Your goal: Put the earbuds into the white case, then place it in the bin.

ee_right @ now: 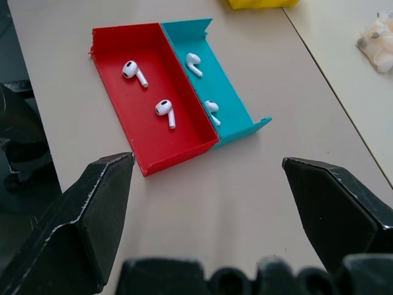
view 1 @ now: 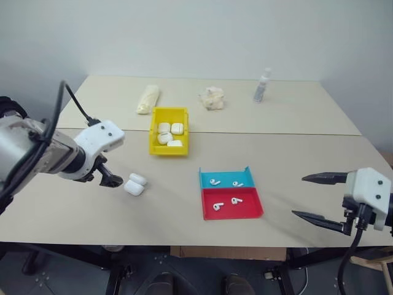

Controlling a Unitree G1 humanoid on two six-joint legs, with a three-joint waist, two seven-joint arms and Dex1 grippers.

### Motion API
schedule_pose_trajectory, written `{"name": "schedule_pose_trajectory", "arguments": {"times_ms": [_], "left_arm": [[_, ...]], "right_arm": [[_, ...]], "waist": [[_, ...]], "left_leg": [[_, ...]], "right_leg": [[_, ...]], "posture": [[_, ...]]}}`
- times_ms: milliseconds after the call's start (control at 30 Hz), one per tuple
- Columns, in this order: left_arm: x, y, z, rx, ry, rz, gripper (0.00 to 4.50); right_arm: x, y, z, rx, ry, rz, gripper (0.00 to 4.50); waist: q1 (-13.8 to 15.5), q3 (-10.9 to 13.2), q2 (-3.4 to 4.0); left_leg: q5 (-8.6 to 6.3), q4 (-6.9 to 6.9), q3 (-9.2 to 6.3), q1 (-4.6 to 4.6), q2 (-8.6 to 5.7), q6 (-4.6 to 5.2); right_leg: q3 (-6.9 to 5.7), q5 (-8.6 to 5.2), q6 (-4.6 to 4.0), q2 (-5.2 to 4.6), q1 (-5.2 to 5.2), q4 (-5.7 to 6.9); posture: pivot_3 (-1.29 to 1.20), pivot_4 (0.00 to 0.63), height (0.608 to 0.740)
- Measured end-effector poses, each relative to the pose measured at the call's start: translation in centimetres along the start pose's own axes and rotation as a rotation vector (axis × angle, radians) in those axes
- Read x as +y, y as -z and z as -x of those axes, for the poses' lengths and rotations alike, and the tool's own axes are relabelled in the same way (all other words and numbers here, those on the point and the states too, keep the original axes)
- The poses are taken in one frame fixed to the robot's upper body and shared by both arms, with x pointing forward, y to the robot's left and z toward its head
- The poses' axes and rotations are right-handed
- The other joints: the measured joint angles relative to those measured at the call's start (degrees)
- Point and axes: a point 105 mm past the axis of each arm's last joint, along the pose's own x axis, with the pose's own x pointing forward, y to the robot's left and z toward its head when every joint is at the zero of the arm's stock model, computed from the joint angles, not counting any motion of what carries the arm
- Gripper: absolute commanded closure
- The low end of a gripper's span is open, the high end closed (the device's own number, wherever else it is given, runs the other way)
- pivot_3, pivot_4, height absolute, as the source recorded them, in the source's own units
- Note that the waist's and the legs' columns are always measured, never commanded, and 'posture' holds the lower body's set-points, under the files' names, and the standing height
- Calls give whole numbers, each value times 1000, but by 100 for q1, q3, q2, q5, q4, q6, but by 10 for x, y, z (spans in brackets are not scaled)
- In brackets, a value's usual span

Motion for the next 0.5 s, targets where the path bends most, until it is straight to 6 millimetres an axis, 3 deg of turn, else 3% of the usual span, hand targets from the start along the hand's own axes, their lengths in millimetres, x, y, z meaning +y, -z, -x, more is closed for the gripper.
{"name": "schedule_pose_trajectory", "arguments": {"times_ms": [200, 500], "left_arm": [[3, -3, -21, 34, 62, 95, 0], [-15, -10, -52, 72, 114, 82, 0]], "right_arm": [[10, 7, 1, 34, -17, -48, 27], [13, 7, 13, 74, 23, -83, 27]], "waist": [[72, 0, -2], [62, 0, -4]], "left_leg": [[0, 6, 2, -9, -2, 0], [0, 8, 1, -13, -1, 0]], "right_leg": [[0, 1, 0, 0, -7, 2], [1, 2, -1, 0, -13, 6]], "posture": [[0, 150, 740], [0, 150, 740]]}}
